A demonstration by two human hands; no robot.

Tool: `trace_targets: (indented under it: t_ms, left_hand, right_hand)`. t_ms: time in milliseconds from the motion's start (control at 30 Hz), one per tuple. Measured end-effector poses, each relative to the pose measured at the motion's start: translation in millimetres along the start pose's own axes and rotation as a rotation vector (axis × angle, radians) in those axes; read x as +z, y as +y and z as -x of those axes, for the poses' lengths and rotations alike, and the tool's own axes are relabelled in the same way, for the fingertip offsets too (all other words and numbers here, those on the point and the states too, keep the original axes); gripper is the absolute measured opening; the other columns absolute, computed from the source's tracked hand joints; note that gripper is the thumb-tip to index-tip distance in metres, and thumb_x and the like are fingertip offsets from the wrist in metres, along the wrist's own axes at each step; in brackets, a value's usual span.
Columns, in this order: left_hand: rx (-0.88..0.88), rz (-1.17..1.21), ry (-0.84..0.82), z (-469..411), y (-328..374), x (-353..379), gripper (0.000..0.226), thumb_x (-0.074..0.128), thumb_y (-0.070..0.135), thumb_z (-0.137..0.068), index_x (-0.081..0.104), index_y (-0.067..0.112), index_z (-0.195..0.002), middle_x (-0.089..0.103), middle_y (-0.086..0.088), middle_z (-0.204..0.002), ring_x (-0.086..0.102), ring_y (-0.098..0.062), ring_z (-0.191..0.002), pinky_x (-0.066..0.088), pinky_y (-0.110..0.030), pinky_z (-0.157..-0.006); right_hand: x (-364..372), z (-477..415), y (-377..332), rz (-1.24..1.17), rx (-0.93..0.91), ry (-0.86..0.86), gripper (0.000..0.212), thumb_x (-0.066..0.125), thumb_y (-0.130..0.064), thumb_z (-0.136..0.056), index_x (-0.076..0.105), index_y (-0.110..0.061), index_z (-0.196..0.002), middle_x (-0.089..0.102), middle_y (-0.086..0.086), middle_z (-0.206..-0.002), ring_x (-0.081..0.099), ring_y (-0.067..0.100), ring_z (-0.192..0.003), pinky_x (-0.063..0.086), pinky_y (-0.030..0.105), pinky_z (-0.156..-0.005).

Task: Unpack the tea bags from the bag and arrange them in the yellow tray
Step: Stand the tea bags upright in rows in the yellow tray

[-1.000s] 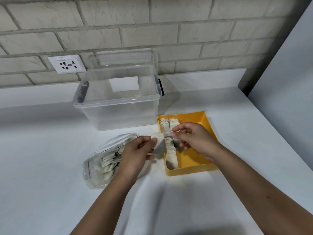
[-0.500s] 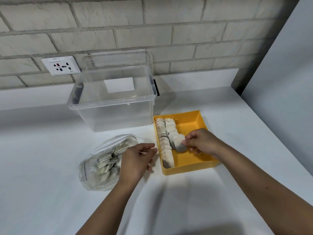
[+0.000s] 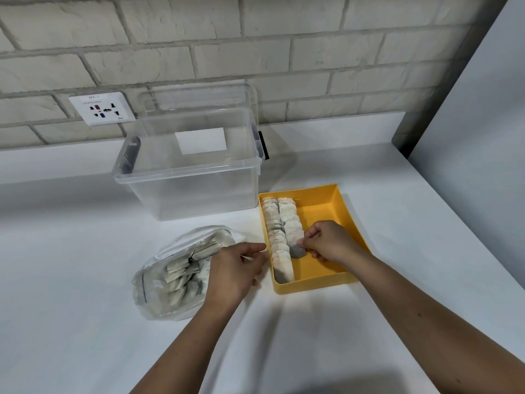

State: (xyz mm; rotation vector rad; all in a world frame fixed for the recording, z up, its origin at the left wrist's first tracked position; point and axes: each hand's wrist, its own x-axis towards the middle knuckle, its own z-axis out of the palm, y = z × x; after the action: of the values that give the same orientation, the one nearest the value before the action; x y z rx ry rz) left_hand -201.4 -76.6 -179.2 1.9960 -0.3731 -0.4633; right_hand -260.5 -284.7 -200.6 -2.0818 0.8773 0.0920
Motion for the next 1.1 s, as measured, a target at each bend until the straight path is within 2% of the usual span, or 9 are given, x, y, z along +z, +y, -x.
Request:
trace_targets:
  t_ms: [167,333,467,600,700,767,833,1000,1100]
  left_hand:
    - [-0.018,0.118,0.051,-0.5,1.7,-24.6,0.014,0.075,0.013,-0.086,0.079,0.018,-0.098,0.074,0.001,-0.066,0.067,-0.012,-0.052,0.057,-0.024,-0.057]
    - [-0.025,0.166,0.224,3.4,-5.0,-85.2,0.01,0.076,0.015,-0.086,0.078,0.023,-0.091,0.075,0.0,-0.071,0.07,-0.011,-0.062,0.055,-0.018,-0.06]
    - [-0.011,0.081,0.27,9.9,-26.5,-119.7,0.009,0.078,0.018,-0.084,0.077,0.025,-0.089,0.075,0.006,-0.073,0.069,-0.01,-0.064,0.058,-0.026,-0.069]
    - [0.032,-0.139,0.194,19.3,-49.8,-124.1,0.012,0.075,0.017,-0.084,0.077,0.029,-0.086,0.075,0.012,-0.077,0.064,-0.003,-0.065,0.047,-0.013,-0.066]
    - [0.117,-0.348,0.118,22.1,-64.3,-118.4,0.016,0.076,0.021,-0.082,0.077,0.032,-0.094,0.075,0.015,-0.094,0.067,-0.004,-0.085,0.051,-0.023,-0.08]
    - [0.212,-0.528,0.106,20.9,-72.6,-114.5,0.023,0.075,0.03,-0.077,0.078,0.028,-0.1,0.074,0.009,-0.101,0.068,-0.014,-0.093,0.052,-0.03,-0.084]
    - [0.233,-0.618,0.092,20.0,-79.2,-112.4,0.031,0.073,0.034,-0.074,0.077,0.027,-0.104,0.074,0.006,-0.107,0.068,-0.021,-0.098,0.051,-0.035,-0.087]
    - [0.216,-0.648,0.032,18.1,-86.4,-114.0,0.04,0.076,0.032,-0.078,0.07,0.031,-0.118,0.067,0.008,-0.12,0.061,-0.017,-0.113,0.041,-0.03,-0.096]
    - [0.205,-0.571,0.043,16.9,-88.6,-115.5,0.041,0.078,0.032,-0.078,0.07,0.029,-0.118,0.068,0.008,-0.117,0.062,-0.016,-0.109,0.045,-0.031,-0.095]
  right_hand:
    - [-13.4,8.3,-10.6,0.081,-0.039,0.124,0.038,0.076,-0.043,-0.077,0.06,-0.021,-0.104,0.064,-0.004,-0.097,0.063,0.02,-0.091,0.05,0.032,-0.078]
    - [-13.7,41.4,-51.9,0.062,-0.238,0.193,0.028,0.075,-0.041,-0.079,0.063,-0.025,-0.099,0.062,-0.011,-0.082,0.06,0.011,-0.08,0.043,0.026,-0.067]
    - [19.5,66.6,-82.3,-0.007,-0.324,0.126,0.017,0.075,-0.037,-0.08,0.066,-0.028,-0.091,0.062,-0.014,-0.075,0.059,0.007,-0.075,0.046,0.027,-0.066]
    - [68.7,77.5,-91.6,0.037,-0.438,0.015,0.009,0.073,-0.03,-0.084,0.07,-0.029,-0.092,0.066,-0.014,-0.082,0.056,-0.003,-0.071,0.045,0.024,-0.067]
    - [100.5,75.6,-94.5,0.202,-0.519,-0.034,0.017,0.064,-0.028,-0.089,0.07,-0.03,-0.105,0.066,-0.012,-0.104,0.058,0.003,-0.086,0.046,0.027,-0.076]
    - [112.1,71.8,-97.9,0.361,-0.536,-0.039,0.026,0.058,-0.029,-0.093,0.064,-0.031,-0.117,0.06,-0.012,-0.119,0.057,0.011,-0.108,0.045,0.028,-0.08]
    - [118.1,67.1,-99.6,0.468,-0.538,-0.033,0.033,0.057,-0.03,-0.092,0.06,-0.031,-0.124,0.055,-0.012,-0.127,0.055,0.015,-0.115,0.044,0.028,-0.078]
    - [127.3,59.3,-99.9,0.633,-0.535,0.013,0.027,0.051,-0.031,-0.095,0.061,-0.029,-0.12,0.05,-0.008,-0.124,0.061,0.022,-0.101,0.042,0.028,-0.065]
    - [127.5,55.2,-96.0,0.552,-0.558,0.063,0.021,0.051,-0.035,-0.097,0.067,-0.029,-0.108,0.058,-0.01,-0.113,0.062,0.018,-0.097,0.047,0.029,-0.068]
